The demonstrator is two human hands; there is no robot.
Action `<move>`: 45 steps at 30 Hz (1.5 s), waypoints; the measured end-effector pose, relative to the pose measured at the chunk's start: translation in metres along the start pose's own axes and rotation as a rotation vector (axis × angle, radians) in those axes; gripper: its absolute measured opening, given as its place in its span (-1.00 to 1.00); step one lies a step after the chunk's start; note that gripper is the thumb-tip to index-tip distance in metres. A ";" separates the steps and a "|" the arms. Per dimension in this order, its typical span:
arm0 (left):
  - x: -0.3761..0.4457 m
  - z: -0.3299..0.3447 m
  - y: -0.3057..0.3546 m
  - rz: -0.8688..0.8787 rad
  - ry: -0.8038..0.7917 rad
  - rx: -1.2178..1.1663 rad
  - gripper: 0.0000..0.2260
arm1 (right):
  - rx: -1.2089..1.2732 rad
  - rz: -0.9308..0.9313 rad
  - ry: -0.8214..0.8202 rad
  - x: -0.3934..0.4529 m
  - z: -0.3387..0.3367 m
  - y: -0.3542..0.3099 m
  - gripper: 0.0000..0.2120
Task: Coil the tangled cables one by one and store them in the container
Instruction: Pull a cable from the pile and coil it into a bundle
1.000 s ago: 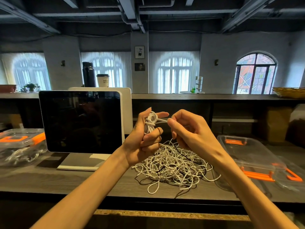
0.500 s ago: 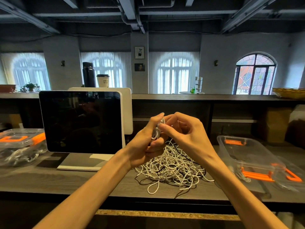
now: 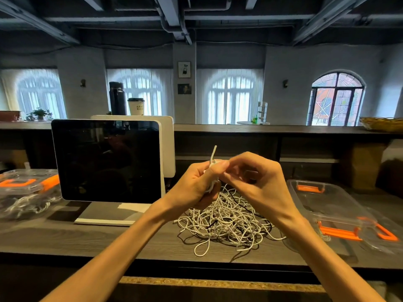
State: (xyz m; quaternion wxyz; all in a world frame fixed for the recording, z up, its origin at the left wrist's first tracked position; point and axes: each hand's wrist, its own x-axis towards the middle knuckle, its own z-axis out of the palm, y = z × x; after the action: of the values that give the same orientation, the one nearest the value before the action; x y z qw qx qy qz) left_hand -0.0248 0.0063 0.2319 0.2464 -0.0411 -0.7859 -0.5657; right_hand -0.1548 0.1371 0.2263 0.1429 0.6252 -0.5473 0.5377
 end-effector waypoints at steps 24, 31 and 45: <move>-0.001 -0.007 0.000 -0.106 0.085 -0.305 -0.58 | -0.029 0.066 -0.241 0.013 -0.009 -0.020 -0.79; -0.002 -0.010 0.003 -0.128 0.059 -0.467 -0.60 | 0.101 0.121 -0.013 0.012 -0.002 -0.010 -0.69; -0.004 -0.013 0.001 -0.196 -0.116 -0.738 -0.43 | 0.173 0.231 -0.159 0.014 0.000 -0.013 -0.86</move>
State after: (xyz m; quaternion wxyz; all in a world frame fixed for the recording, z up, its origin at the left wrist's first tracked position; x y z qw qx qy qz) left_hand -0.0170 -0.0041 0.2342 0.1150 -0.0836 -0.5424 -0.8280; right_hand -0.1460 0.1341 0.2437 -0.0180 0.6085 -0.5770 0.5445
